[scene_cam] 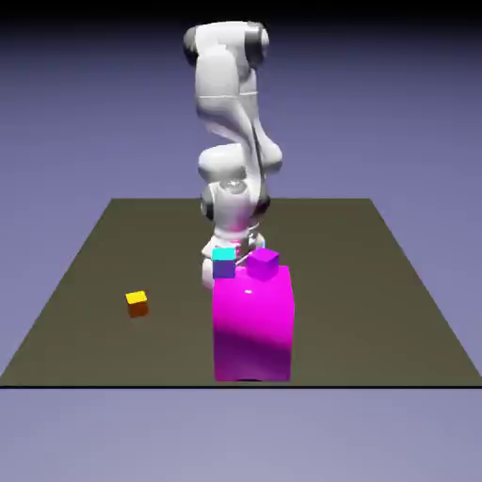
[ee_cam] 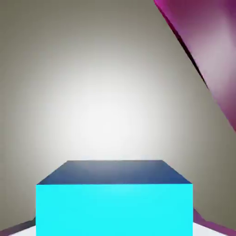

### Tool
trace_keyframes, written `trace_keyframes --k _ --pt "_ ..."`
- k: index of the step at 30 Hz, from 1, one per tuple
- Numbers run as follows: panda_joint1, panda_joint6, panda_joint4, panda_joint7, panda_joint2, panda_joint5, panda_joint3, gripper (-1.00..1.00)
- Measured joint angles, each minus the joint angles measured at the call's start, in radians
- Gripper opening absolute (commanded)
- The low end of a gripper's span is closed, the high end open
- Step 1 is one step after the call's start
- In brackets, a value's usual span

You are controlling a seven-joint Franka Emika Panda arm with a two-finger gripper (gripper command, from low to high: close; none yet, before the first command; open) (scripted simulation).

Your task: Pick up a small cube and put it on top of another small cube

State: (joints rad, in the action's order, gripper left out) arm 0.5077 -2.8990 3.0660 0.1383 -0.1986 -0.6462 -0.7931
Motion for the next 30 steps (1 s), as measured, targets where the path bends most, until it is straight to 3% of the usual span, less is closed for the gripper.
trace_keyframes --k 4,20,26,30 --pt "0.016 0.078 -0.015 0.003 -0.069 0.004 -0.09 -1.0" --pt "-0.358 0.767 -0.548 -0.016 -0.227 0.534 0.384 -1.0" --pt "-0.218 0.889 -0.659 0.033 -0.219 0.585 0.593 -1.0" --pt "-0.192 0.799 -0.606 0.036 -0.18 0.579 0.6 -1.0"
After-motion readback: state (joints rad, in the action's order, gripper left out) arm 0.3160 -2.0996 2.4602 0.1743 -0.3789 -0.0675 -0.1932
